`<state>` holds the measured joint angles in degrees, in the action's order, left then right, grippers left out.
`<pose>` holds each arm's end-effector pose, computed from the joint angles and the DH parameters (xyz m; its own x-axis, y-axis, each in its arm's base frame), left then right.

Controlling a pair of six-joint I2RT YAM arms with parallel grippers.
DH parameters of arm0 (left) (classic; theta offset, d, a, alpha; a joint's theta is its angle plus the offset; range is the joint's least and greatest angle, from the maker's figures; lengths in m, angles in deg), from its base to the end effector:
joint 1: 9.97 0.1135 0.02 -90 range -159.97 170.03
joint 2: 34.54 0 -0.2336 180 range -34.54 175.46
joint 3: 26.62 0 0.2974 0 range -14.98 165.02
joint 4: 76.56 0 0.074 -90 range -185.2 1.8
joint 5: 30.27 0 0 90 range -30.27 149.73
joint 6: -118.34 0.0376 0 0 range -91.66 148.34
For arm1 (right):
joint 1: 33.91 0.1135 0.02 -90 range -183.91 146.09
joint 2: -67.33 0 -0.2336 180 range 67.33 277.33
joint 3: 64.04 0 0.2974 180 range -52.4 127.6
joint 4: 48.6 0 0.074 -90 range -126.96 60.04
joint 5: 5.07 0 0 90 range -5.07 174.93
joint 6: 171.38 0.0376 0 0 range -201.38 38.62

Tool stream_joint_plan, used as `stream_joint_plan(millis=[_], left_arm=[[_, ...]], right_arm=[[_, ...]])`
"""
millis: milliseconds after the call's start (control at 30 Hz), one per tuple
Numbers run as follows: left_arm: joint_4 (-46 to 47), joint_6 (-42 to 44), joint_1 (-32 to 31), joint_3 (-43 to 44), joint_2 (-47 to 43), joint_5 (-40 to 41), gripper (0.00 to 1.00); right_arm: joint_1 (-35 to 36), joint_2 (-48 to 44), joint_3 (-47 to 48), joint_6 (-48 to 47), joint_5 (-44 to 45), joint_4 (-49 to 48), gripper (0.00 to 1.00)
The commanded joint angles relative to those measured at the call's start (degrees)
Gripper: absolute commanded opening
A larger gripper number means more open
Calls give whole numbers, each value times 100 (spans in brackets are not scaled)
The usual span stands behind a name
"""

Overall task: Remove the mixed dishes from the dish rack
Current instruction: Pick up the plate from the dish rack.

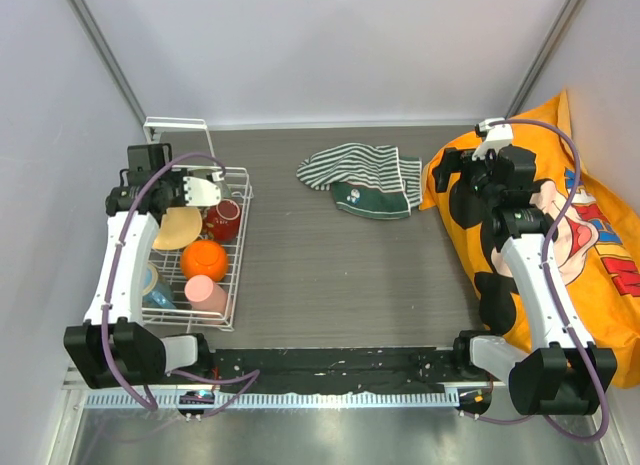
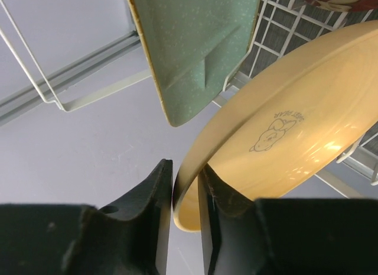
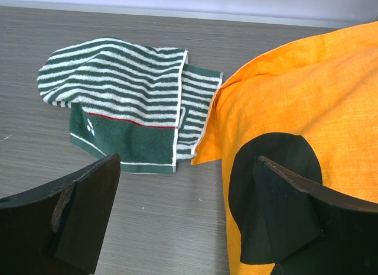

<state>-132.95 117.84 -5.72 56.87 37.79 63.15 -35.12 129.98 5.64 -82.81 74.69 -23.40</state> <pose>0.3184 0.0259 0.3145 -0.1220 0.9919 0.0362 0.7069 0.0613 0.7046 0.3134 0.0001 0.3228 -0.3080 -0.0181 -0.9512 -0.1558 0.9873 0.0317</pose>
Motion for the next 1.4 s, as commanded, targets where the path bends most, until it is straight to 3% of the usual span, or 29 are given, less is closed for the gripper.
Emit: stream_joint_plan(millis=[0,100,333,500,800,1000,1233,1367], left_arm=[[186,182,32,21,-316,-8,23],[72,226,41,118,-395,-8,14],[-104,209,41,180,-475,-61,11],[-130,235,32,74,-510,1,0],[-113,218,32,127,-896,-262,0],[-647,69,41,531,-959,-307,0],[-1211,-616,32,1427,-818,-834,0],[-1220,-1440,32,1928,-730,-1220,0]], right_arm=[[7,-16,234,-68,-22,-126,99],[7,1,234,-68,-31,-135,99],[7,19,234,-68,-22,-134,99],[7,63,234,-68,-22,-126,99],[7,98,234,-77,-31,-134,99],[7,116,234,-76,-31,-126,99],[7,116,234,-68,-57,-117,99],[7,28,234,-42,-162,-126,99]])
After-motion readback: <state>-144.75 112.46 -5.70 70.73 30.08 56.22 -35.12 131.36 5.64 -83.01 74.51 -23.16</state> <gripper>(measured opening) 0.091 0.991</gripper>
